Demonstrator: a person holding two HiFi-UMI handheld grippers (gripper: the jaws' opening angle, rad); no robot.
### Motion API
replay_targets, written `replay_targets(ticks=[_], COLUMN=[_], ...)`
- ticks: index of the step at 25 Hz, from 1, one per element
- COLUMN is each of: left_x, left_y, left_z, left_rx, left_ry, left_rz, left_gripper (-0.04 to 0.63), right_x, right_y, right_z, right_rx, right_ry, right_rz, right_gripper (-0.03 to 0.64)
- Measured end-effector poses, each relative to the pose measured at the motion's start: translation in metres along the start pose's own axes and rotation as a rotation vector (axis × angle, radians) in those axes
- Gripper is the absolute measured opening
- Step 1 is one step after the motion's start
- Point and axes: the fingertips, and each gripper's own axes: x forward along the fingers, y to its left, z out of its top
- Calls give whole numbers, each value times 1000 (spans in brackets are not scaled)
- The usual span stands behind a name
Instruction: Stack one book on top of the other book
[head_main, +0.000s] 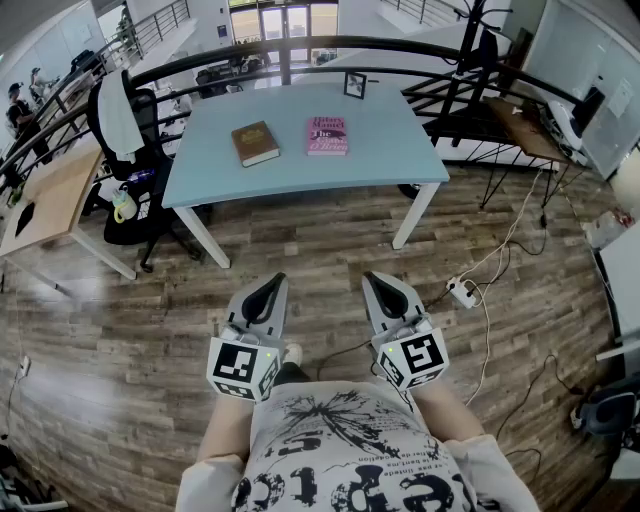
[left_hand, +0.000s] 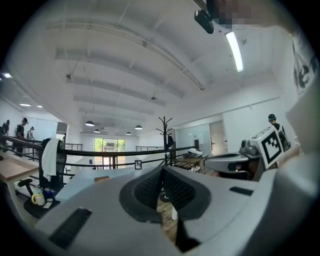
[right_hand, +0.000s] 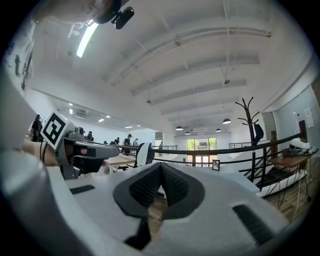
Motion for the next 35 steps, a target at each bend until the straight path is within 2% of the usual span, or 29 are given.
replay_targets(ticks=[10,18,25,35], left_x=[5,12,31,74], left_y=[-1,21,86,240], left_z=[-3,-12,-30,-26], left_rx=[-19,-49,-114,-52], left_ry=[11,36,32,36], left_rz=[20,63,68,79], left_gripper=[11,11,11,11], right_x=[-2,17,78,235], right_y=[-6,-17,-10,2], right_z=[-6,-27,-49,-42], right_rx=[2,-8,9,52], right_ry=[23,75,138,155], right_rz=[5,-50,-61,-99], right_gripper=[-9,-8,-6,-6])
